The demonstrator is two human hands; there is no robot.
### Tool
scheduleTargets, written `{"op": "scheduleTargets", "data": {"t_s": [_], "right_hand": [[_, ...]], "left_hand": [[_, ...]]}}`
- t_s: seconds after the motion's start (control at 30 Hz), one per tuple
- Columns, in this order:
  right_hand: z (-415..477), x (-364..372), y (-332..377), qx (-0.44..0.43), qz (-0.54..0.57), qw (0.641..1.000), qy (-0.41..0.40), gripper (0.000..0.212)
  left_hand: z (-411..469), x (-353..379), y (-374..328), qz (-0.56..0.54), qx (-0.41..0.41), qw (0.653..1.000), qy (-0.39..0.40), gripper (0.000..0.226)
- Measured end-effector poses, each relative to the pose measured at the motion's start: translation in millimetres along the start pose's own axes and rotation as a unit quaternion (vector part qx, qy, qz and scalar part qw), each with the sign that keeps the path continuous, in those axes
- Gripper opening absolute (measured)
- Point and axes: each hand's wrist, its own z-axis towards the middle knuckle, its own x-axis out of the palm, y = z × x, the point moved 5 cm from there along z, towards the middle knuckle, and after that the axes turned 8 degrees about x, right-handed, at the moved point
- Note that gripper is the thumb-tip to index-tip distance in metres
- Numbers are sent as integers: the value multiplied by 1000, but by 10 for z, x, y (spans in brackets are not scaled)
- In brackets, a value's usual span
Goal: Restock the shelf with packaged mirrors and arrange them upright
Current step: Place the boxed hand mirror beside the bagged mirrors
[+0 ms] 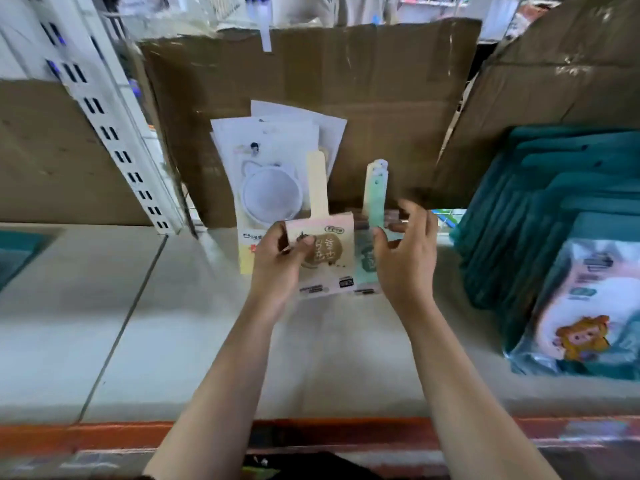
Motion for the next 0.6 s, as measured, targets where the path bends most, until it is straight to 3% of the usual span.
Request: {"op": "scheduleTargets", "data": {"t_s": [0.27, 0.43, 0.6], "right_hand": [[176, -494, -651, 50, 6, 999, -13, 44], [202, -525, -864, 50, -8, 998, 33, 46], [203, -475, -1010, 47, -31, 994, 96, 51]], "left_hand": [[-110, 952, 206, 127, 61, 990, -31, 18], [-231, 1139, 341, 250, 101, 962, -50, 39], [-292, 1223, 337, 269, 64, 958, -73, 54]]}}
